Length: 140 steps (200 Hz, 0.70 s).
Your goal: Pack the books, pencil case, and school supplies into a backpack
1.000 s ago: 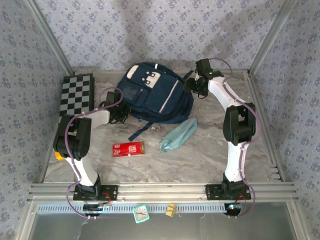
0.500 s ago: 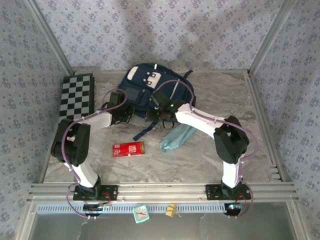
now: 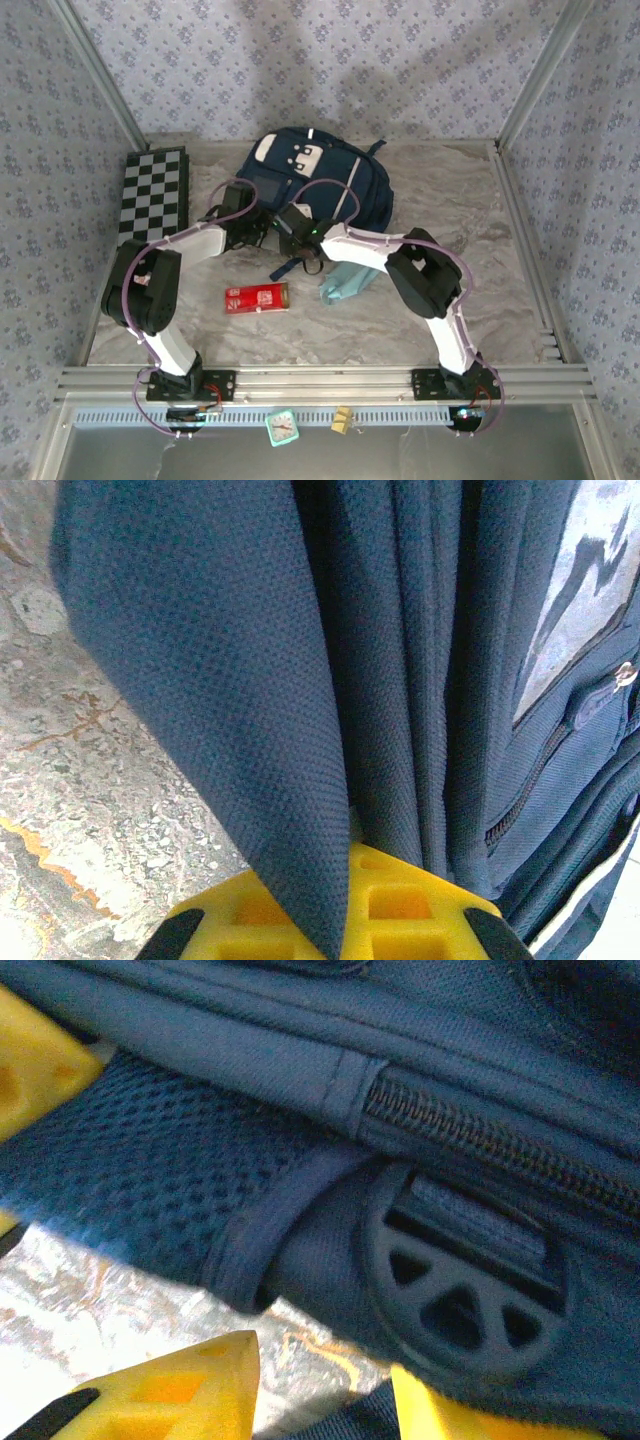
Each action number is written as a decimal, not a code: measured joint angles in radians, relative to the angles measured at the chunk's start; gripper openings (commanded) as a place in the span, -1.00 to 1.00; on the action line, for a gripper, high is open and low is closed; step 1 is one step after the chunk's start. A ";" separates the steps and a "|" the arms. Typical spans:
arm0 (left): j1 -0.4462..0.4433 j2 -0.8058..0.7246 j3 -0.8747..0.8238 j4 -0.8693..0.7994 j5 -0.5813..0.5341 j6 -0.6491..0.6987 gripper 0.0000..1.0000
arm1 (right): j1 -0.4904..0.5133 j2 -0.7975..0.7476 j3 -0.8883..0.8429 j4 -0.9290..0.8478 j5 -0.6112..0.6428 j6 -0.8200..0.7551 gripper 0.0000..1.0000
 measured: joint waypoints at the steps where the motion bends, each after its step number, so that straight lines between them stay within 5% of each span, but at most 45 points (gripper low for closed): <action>1: -0.001 0.000 0.000 0.000 0.000 0.000 -1.00 | -0.001 0.003 0.004 -0.002 0.003 0.001 -0.18; 41: -0.035 -0.026 -0.011 0.003 -0.023 -0.001 -1.00 | -0.030 0.014 0.032 -0.049 0.055 0.028 -0.21; 69: -0.052 -0.026 -0.011 0.008 -0.028 -0.006 -1.00 | -0.033 0.013 0.032 -0.087 0.084 0.039 -0.43; 140: -0.053 -0.045 -0.011 0.010 -0.035 -0.008 -1.00 | -0.029 0.015 0.077 -0.141 0.160 -0.037 -0.46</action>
